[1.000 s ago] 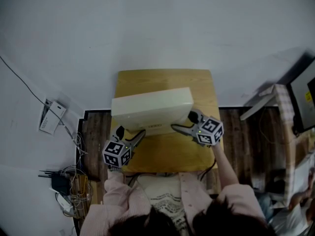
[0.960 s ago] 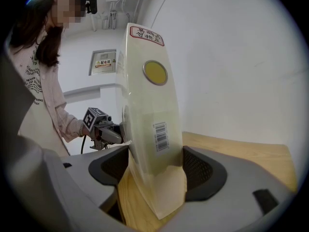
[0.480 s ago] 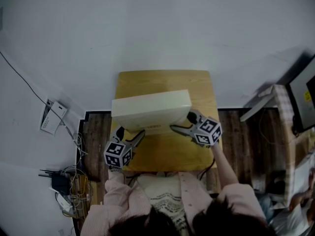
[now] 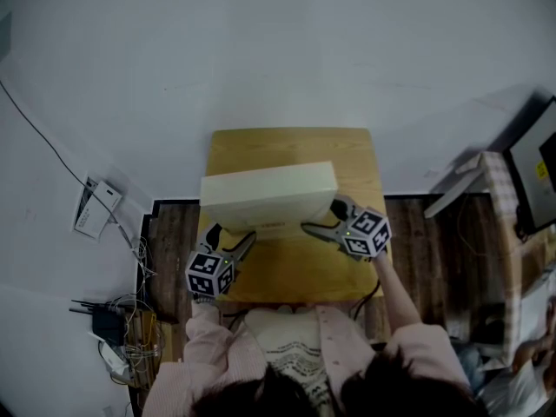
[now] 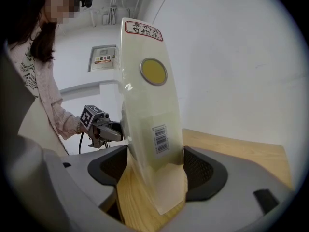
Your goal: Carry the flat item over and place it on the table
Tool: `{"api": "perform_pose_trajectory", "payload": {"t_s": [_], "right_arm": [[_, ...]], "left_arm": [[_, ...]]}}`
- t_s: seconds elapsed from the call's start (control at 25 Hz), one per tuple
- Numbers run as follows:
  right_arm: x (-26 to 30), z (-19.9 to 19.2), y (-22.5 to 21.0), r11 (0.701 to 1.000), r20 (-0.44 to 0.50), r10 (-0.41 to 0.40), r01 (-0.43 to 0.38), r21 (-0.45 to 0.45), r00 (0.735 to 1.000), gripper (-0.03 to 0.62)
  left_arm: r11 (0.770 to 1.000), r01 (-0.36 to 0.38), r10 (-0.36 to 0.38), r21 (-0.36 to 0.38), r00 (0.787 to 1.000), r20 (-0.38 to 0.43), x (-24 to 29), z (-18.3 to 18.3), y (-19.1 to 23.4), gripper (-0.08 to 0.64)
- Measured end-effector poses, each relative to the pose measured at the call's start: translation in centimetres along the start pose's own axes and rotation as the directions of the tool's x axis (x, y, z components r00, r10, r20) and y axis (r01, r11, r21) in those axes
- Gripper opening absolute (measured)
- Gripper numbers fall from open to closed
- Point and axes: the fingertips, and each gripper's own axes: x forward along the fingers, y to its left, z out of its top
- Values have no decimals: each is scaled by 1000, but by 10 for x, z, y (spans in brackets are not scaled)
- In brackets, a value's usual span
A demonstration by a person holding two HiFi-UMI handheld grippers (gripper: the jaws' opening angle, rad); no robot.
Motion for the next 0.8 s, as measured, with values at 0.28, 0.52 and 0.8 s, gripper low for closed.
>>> {"api": "perform_pose_trajectory", "payload": {"t_s": [0.28,0.52,0.8], "right_arm": [[-6,4,-4,999,15,-33,33,20,999,397],[-12,0,-2,999,1,-44,44,31,999,416],[-31,-6,-2,993,-1,-99,99,66,995,413]], "left_arm": [[1000,-13,13,-21,1000,5,-5,-4,5,408],[999,-9,10,-34,1000,18,-10,-5,4,411],[999,-5,7,-44,999,40,-25,-5,5,410]]}}
